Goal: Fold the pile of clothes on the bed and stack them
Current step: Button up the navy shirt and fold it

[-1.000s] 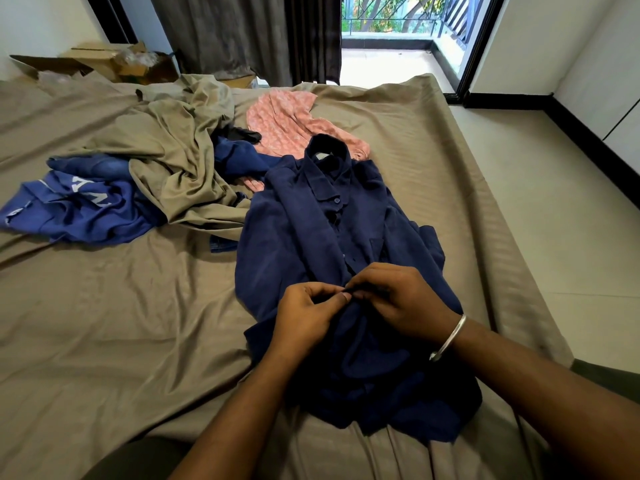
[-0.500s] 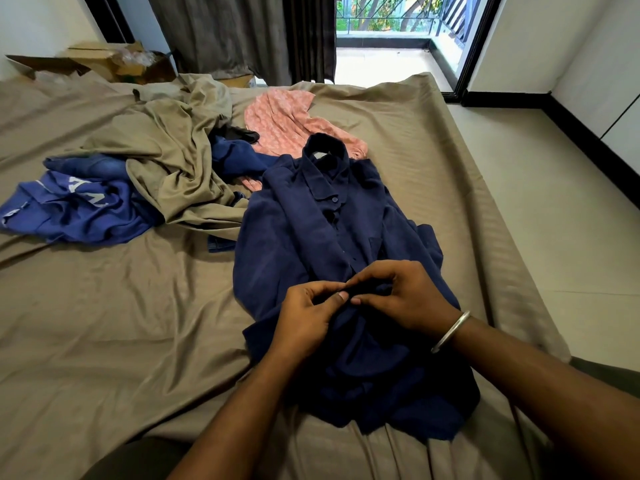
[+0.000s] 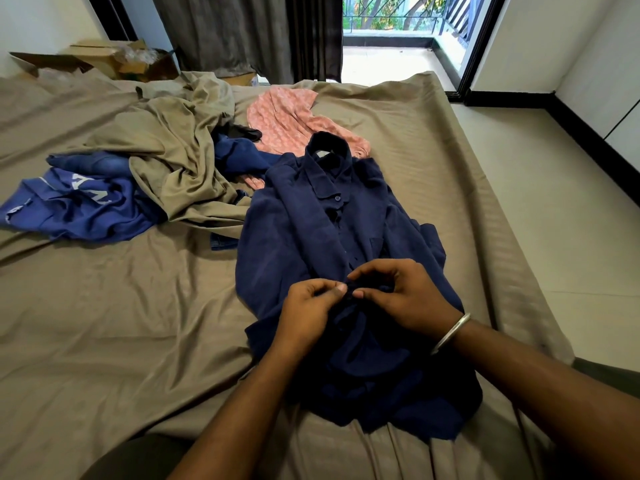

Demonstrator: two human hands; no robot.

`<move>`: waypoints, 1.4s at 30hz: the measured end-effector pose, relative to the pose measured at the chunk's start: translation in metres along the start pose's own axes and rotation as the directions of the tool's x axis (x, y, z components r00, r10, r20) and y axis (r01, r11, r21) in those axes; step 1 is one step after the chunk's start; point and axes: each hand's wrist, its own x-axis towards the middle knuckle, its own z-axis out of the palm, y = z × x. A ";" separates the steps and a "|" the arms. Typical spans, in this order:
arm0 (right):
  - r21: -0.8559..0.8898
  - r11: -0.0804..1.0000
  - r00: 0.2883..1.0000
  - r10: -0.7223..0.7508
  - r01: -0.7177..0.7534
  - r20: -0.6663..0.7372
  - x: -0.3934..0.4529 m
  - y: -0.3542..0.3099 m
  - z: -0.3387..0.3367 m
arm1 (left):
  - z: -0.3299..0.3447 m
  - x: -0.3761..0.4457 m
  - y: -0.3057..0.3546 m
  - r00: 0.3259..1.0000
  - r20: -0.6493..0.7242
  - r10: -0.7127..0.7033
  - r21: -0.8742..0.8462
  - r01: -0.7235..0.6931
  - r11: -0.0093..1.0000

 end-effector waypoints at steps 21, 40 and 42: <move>-0.303 0.883 0.934 -0.334 0.358 0.130 0.001 -0.003 -0.011 | 0.001 0.001 0.004 0.963 0.125 -0.237 -0.301 0.264 0.916; -0.250 0.921 0.953 -0.299 0.300 0.040 0.001 -0.004 -0.013 | -0.003 -0.002 -0.003 0.989 0.042 0.142 0.186 -0.147 0.972; -0.188 0.952 0.970 -0.243 0.239 0.004 0.001 -0.005 -0.015 | -0.002 -0.001 -0.003 0.987 0.054 0.154 0.139 -0.160 0.977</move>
